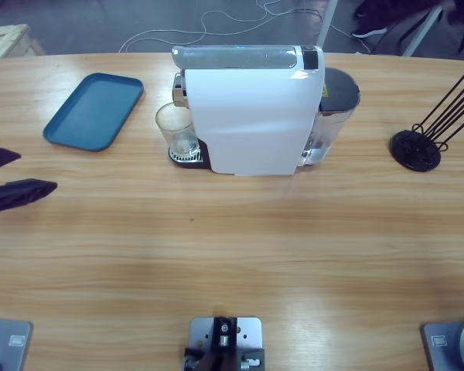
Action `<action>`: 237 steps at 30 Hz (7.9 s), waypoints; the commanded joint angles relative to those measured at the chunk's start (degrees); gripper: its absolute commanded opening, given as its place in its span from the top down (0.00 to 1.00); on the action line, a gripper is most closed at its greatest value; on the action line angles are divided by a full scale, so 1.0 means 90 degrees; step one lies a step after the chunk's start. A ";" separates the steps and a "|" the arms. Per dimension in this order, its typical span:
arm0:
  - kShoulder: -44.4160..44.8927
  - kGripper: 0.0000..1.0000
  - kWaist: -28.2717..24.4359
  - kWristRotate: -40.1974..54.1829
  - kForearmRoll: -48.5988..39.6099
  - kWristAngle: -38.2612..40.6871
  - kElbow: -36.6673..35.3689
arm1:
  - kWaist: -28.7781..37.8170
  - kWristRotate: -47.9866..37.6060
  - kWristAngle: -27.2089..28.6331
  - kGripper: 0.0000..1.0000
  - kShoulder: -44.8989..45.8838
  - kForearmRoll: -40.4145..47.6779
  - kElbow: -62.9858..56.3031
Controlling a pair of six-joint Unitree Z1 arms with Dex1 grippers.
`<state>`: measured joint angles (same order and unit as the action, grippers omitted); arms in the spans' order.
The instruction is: Pour coffee
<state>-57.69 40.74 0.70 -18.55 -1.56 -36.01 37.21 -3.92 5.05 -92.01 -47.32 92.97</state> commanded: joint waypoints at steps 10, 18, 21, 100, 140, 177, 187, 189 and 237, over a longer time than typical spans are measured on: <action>-0.0682 0.12 -0.0034 -0.0146 0.0772 -0.0061 0.0507 | -0.0112 -0.0023 0.0073 1.00 -0.2714 -0.1764 0.2472; -0.0690 0.11 -0.0034 -0.0156 0.0772 -0.0071 0.0515 | 0.0035 -0.0102 0.0128 1.00 -0.2902 -0.1863 0.2664; -0.0698 0.11 -0.0034 -0.0156 0.0772 -0.0081 0.0515 | 0.0049 -0.0102 0.0167 1.00 -0.2945 -0.1961 0.2818; -0.0837 0.02 -0.0034 -0.0195 0.0807 -0.0081 0.0487 | 0.0269 -0.0453 0.0610 1.00 -0.2580 -0.2106 0.2484; -0.0905 0.02 -0.0034 -0.0195 0.0801 -0.0061 0.0476 | 0.0529 -0.0658 0.0651 1.00 -0.2822 -0.1922 0.2465; -0.0899 0.02 -0.0034 -0.0195 0.0791 -0.0051 0.0476 | 0.0670 -0.0971 0.0491 1.00 -0.2382 -0.0936 0.0951; -0.0839 0.02 -0.0034 -0.0186 0.0801 -0.0051 0.0476 | 0.0670 -0.0248 0.0415 0.00 -0.0056 -0.1721 0.1939; -0.0837 0.02 -0.0034 -0.0186 0.0801 -0.0051 0.0476 | 0.0670 -0.0301 0.0427 0.00 -0.0089 -0.1899 0.1951; -0.0866 0.02 -0.0034 -0.0186 0.0801 -0.0048 0.0466 | 0.0084 0.0025 0.0435 1.00 -0.3206 -0.2695 0.3322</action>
<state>-64.25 40.73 -0.60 -11.92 -1.87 -33.35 38.50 -4.22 8.42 -117.40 -71.13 125.51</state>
